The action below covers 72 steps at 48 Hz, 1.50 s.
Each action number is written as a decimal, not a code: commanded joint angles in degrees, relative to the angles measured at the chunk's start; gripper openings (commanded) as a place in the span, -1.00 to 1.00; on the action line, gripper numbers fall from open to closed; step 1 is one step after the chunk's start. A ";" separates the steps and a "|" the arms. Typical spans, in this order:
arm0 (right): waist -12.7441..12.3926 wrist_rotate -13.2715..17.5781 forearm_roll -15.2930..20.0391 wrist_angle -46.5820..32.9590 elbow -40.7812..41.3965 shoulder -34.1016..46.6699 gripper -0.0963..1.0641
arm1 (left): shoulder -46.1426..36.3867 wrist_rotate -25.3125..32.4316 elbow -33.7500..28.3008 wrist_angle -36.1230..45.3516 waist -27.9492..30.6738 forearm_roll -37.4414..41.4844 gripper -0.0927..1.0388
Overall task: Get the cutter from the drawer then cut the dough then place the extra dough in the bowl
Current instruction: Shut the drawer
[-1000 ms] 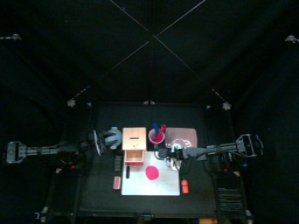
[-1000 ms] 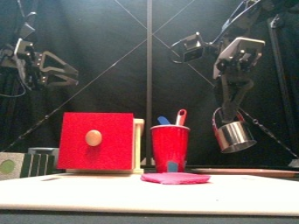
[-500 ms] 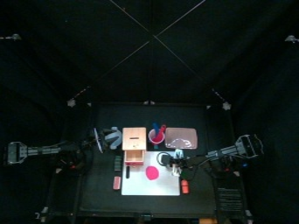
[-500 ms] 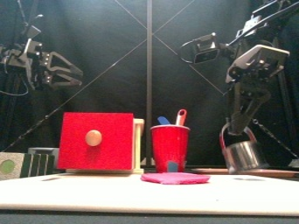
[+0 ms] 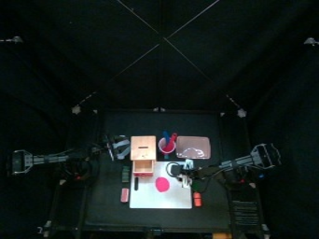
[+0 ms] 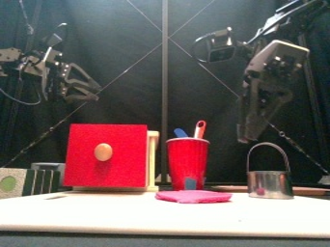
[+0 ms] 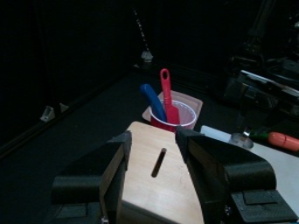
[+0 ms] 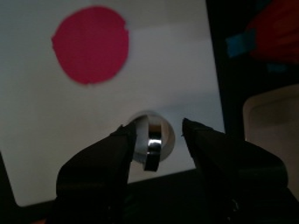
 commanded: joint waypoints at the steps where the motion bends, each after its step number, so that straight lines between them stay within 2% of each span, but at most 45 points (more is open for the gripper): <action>1: -0.62 0.00 -0.62 -4.48 -4.83 0.88 0.56 | 2.20 0.26 -4.92 3.60 1.58 -0.09 0.61; 6: -0.26 -0.18 -0.70 -9.49 -7.47 3.96 0.51 | 3.96 0.35 -8.79 10.72 4.39 2.20 0.59; 10: -0.26 -0.09 -0.53 -10.46 -9.76 7.29 0.44 | 5.19 0.35 -12.22 18.02 6.59 5.10 0.52; 23: 0.35 -0.35 -0.18 -8.35 -18.54 17.23 -0.08 | 7.12 0.44 -24.43 37.18 9.05 15.21 0.03; 28: 1.58 -0.62 -0.09 -5.71 -22.06 20.04 -0.25 | 9.32 0.44 -28.56 42.19 10.99 18.72 0.01; 33: 2.46 -0.79 -0.26 -2.99 -24.52 21.45 -0.35 | 12.92 1.14 -31.64 45.35 12.22 21.18 0.01; 39: 3.08 -0.44 -0.09 -0.70 -26.63 23.29 -0.41 | 19.78 5.19 -35.60 47.46 12.39 22.76 -0.02; 49: 4.04 -0.26 0.00 3.08 -30.67 27.07 -0.50 | 30.94 15.21 -42.80 53.00 12.57 18.90 -0.03; 58: 4.31 -0.88 0.09 8.44 -35.51 30.59 -0.72 | 37.44 26.10 -49.83 61.17 13.97 8.53 -0.04; 64: 4.04 -0.97 -0.35 9.58 -37.79 32.52 -0.78 | 39.55 32.96 -52.12 63.98 15.03 1.41 -0.04; 72: 3.87 -0.97 -0.97 9.49 -40.34 34.72 -0.78 | 41.92 36.39 -53.88 67.94 15.91 -2.20 -0.04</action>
